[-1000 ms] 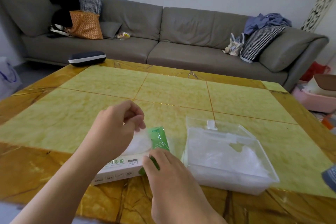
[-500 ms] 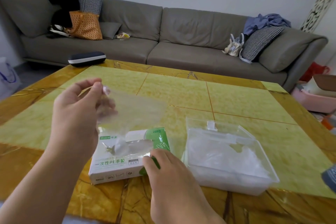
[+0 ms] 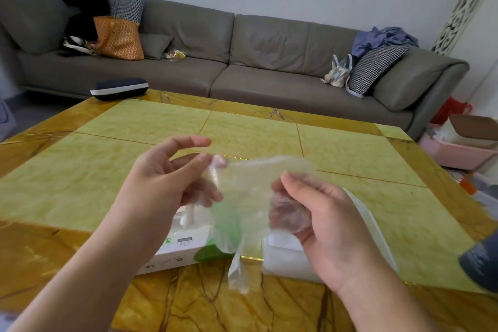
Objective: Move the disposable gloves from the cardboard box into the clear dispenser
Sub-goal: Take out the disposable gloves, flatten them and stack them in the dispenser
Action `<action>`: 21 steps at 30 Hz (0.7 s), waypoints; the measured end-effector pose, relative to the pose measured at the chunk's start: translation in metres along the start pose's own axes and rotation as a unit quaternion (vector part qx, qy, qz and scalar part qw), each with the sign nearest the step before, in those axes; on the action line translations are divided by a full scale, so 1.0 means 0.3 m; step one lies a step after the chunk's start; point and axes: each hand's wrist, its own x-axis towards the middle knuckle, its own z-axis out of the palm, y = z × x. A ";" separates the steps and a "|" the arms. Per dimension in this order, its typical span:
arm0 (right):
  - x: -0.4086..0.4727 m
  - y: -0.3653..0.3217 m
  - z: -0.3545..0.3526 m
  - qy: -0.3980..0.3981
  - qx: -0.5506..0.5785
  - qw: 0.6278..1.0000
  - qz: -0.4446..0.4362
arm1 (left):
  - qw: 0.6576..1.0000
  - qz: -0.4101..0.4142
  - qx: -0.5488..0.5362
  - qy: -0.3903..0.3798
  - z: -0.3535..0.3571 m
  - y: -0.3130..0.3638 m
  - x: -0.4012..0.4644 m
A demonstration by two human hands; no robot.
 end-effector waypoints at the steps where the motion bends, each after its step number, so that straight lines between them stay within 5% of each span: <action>1: 0.007 0.001 -0.020 0.020 -0.021 1.000 -0.011 | 1.000 0.000 0.004 -0.012 0.001 0.001 0.000; 9: 0.014 0.004 -0.079 -0.003 -0.081 0.994 -0.068 | 0.964 -0.163 0.005 -0.211 0.036 -0.011 -0.029; 15: 0.020 -0.010 -0.108 0.021 -0.116 0.989 -0.094 | 0.990 -0.080 -0.047 -0.105 0.077 -0.048 -0.023; 18: 0.021 -0.036 -0.129 0.071 -0.118 0.981 -0.139 | 0.975 -0.135 -0.177 -0.025 0.078 -0.057 -0.008; 21: 0.025 -0.042 -0.146 0.113 -0.096 0.975 -0.166 | 0.943 -0.238 -0.218 -0.085 0.082 -0.084 -0.012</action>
